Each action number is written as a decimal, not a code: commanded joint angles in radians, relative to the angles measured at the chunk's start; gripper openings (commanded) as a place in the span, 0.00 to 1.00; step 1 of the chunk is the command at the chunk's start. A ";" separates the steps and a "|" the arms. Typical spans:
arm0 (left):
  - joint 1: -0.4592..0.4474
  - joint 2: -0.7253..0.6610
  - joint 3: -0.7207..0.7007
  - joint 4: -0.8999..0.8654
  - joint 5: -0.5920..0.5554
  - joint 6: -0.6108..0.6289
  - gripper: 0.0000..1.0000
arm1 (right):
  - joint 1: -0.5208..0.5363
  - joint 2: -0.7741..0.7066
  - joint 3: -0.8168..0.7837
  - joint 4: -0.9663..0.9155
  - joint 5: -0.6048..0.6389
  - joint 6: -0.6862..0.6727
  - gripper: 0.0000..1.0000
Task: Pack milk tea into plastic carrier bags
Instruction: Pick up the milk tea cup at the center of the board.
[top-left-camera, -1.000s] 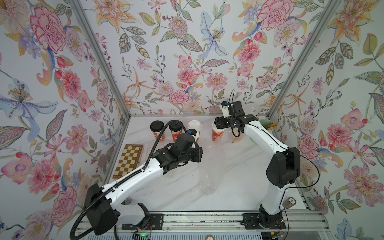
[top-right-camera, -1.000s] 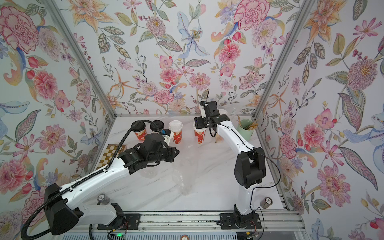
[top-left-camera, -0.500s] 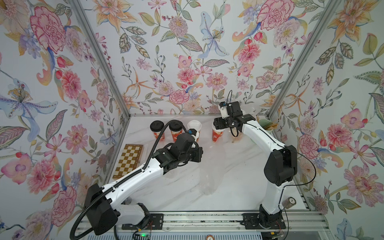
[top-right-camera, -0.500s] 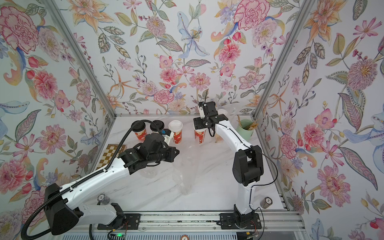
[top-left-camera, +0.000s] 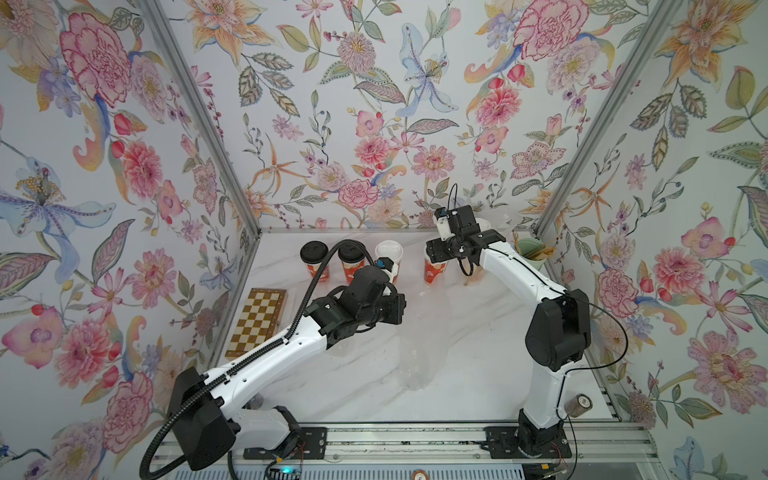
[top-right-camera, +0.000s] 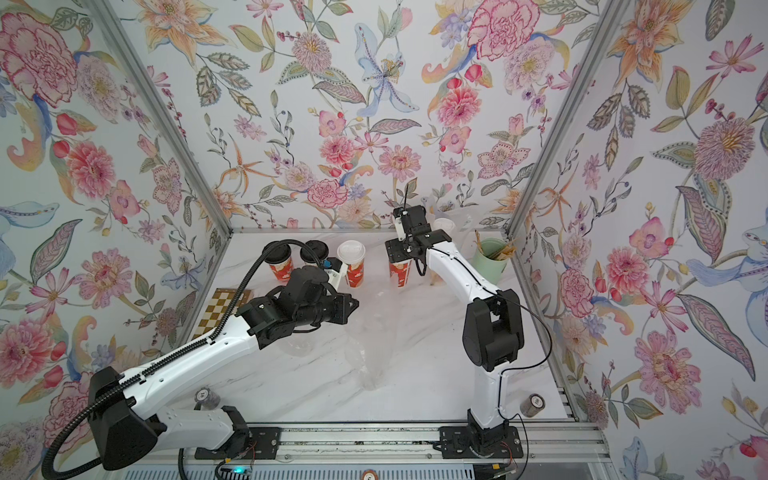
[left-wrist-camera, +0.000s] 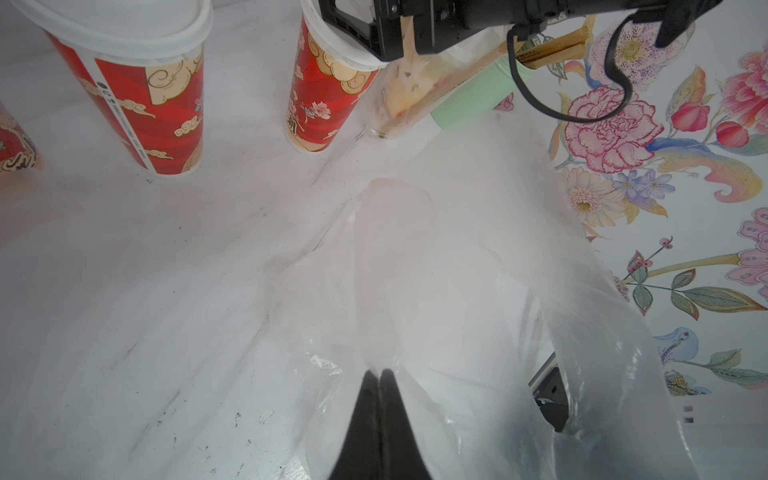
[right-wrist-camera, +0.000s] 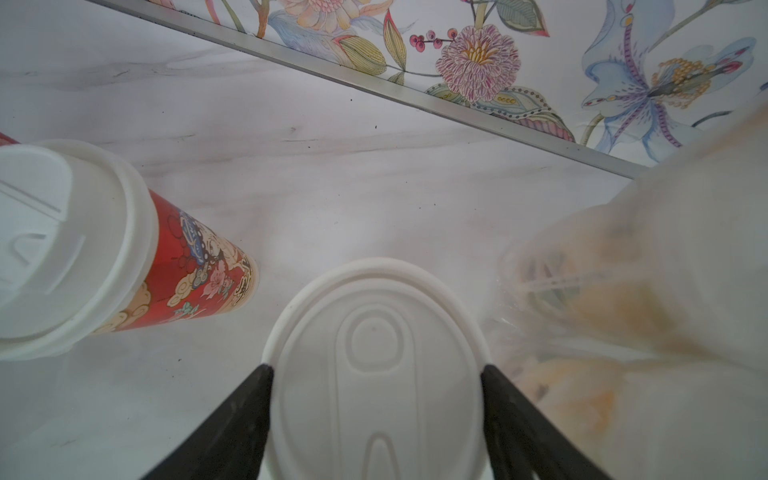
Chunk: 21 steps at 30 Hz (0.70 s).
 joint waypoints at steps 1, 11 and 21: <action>0.002 -0.023 0.005 0.014 0.005 -0.009 0.02 | 0.007 0.008 -0.003 -0.031 0.015 -0.006 0.78; 0.003 -0.039 0.004 0.019 -0.003 -0.022 0.02 | 0.006 0.017 -0.021 -0.033 0.025 0.010 0.75; 0.002 -0.070 -0.032 0.050 -0.023 -0.056 0.01 | 0.008 -0.105 -0.029 -0.031 0.035 0.042 0.60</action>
